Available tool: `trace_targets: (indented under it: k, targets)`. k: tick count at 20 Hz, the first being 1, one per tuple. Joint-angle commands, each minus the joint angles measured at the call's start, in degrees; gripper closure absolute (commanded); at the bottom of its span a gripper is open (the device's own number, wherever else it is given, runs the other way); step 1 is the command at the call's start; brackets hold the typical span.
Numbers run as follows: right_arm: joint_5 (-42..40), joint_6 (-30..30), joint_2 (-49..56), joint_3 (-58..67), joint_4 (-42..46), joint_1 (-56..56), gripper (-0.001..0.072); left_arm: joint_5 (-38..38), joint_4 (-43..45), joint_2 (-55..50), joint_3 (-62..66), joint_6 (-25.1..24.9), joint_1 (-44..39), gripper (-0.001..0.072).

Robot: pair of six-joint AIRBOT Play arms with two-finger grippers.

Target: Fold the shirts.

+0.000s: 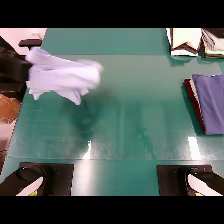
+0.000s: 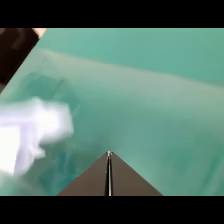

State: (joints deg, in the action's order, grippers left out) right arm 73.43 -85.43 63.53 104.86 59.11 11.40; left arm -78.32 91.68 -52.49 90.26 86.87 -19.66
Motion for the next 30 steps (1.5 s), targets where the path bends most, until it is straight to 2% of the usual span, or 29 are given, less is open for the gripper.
trace_targets:
  k: [1,3,6,7,8,9,11,15,17,20,24,27,30]
  targets:
    - [0.28,-0.04,0.04,4.85,4.44,-0.42,0.0693,1.53,0.46,-7.52,4.09,-0.37,-12.39,0.0685]
    - [0.94,-0.04,0.04,5.99,4.46,-2.29,0.0693,2.34,0.0,-13.86,4.09,-0.72,-18.93,0.0684]
    - [2.89,-0.07,0.02,6.21,4.39,-5.11,0.0693,6.16,-3.98,-24.02,4.09,-4.24,-25.55,0.0678]
    - [3.78,-0.07,0.02,6.21,4.42,-5.77,0.0693,8.74,-6.67,-26.51,4.09,-5.79,-26.23,0.0601]
    - [4.48,-0.07,0.04,6.21,4.42,-6.34,0.0693,11.34,-9.84,-28.41,4.09,-6.29,-26.23,0.0285]
    - [5.05,-0.07,0.04,6.21,4.46,-6.73,0.0693,12.85,-10.27,-29.29,4.17,-6.27,-25.92,0.0192]
    - [5.2,-0.07,0.07,6.21,4.46,-7.67,0.0693,11.19,-10.14,-29.0,5.29,-5.11,-22.77,0.0191]
    - [5.25,-0.07,0.11,6.19,4.44,-7.89,0.0693,2.27,-10.62,-26.12,4.9,-1.2,-7.67,0.0191]
    - [5.51,-0.07,0.17,6.1,4.28,-7.91,0.0693,2.36,-15.74,-25.51,-0.39,-1.36,-0.22,0.0191]
    - [6.14,-0.07,0.2,6.1,4.26,-7.91,0.0693,6.86,-25.31,-25.55,-13.92,-1.95,6.23,0.0191]
    - [6.23,-0.07,0.2,6.1,3.85,-7.89,0.0693,18.53,-32.52,-26.1,-30.27,-3.1,7.08,0.0191]
    - [6.95,-0.07,0.2,6.1,3.85,-7.91,0.0693,23.69,-39.74,-28.0,-34.86,-6.99,7.06,0.0191]
    - [8.79,-0.07,0.31,6.1,3.82,-7.91,0.0693,25.09,-40.28,-30.8,-34.82,-7.58,5.01,0.0191]
